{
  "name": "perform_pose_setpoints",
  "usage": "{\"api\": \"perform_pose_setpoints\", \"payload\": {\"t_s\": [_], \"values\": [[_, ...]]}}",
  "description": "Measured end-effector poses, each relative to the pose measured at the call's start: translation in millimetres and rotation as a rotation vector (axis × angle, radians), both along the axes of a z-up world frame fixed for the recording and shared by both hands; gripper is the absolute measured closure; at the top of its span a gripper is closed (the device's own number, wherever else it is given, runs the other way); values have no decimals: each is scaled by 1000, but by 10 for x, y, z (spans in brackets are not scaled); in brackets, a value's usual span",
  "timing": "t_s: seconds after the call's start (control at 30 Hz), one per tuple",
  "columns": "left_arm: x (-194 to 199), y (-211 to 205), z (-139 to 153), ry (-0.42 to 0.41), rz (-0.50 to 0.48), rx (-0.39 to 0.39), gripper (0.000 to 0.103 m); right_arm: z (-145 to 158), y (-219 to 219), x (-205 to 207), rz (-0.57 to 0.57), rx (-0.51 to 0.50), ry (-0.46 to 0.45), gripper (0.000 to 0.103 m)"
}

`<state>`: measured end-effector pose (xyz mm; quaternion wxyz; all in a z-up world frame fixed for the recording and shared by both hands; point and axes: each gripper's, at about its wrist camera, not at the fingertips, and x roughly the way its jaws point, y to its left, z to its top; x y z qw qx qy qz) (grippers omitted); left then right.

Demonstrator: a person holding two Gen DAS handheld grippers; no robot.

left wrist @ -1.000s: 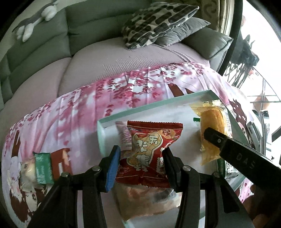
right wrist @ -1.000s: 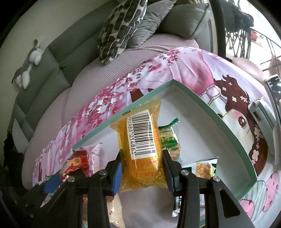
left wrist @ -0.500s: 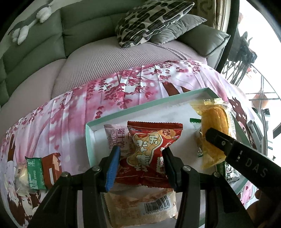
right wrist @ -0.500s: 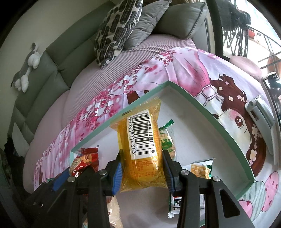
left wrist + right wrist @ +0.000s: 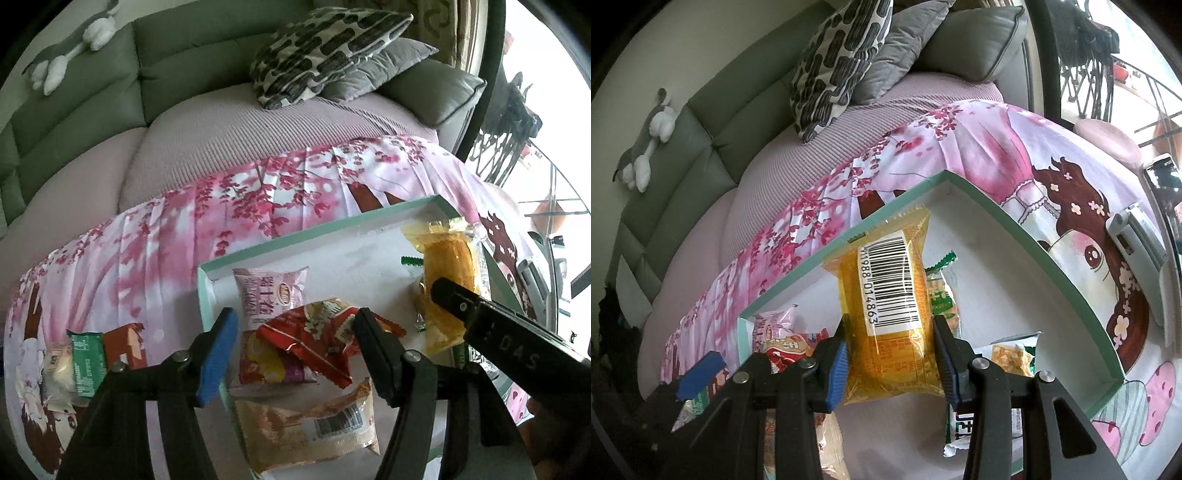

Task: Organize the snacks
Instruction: 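Release the red snack bag in the tray while the right tool releases the bun bag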

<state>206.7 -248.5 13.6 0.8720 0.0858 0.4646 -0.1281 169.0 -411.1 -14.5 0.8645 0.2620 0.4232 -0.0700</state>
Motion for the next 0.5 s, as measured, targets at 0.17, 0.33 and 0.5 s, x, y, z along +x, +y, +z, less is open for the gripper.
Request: {"api": "perform_pose_setpoints", "payload": {"t_s": [0.17,0.33,0.5], "values": [[28,133,78,-8,57,-11,36,24,14,-1,5,-2,-12,57],[63,291,111,-10,127,-15,35,52,37,-1,14,-9,-24,44],[94,392,67,-1,180,1,23,54,66,18,22,-34,-17,30]]}}
